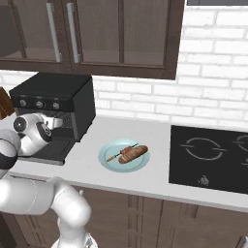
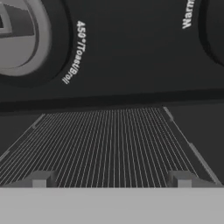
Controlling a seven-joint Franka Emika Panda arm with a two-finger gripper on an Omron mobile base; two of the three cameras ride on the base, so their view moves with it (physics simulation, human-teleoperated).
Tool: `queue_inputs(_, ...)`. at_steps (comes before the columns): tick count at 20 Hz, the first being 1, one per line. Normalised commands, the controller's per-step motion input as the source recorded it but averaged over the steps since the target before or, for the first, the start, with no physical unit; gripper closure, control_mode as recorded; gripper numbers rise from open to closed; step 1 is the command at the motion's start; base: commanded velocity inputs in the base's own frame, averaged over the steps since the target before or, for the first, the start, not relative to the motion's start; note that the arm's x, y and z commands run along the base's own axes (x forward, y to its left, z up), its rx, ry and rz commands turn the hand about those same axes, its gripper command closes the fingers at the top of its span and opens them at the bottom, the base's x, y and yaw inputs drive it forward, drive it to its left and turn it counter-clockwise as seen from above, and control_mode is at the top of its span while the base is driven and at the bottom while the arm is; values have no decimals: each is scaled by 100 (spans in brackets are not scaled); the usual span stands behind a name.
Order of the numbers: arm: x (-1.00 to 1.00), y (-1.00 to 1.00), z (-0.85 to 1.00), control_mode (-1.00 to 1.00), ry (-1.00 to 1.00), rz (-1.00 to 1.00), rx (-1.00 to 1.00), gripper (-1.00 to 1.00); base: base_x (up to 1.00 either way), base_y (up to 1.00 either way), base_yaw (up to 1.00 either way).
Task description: Pick up the kebab skewer and baguette bread, and place them inside the toaster oven. Close the toaster oven door and start by setting the timer.
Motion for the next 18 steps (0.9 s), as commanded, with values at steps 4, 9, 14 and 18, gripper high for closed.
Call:
queue_inputs(4, 0, 1, -6, -100, 0, 0, 0, -100, 0, 0, 0)
queue_inputs(9, 20, 0, 0, -100, 4, 0, 0, -100, 0, 0, 0)
queue_inputs(14, 35, 0, -1, -100, 12, 0, 0, -100, 0, 0, 0)
queue_inputs(18, 25, 2, -31, -100, 3, 0, 0, -100, 0, 0, 0)
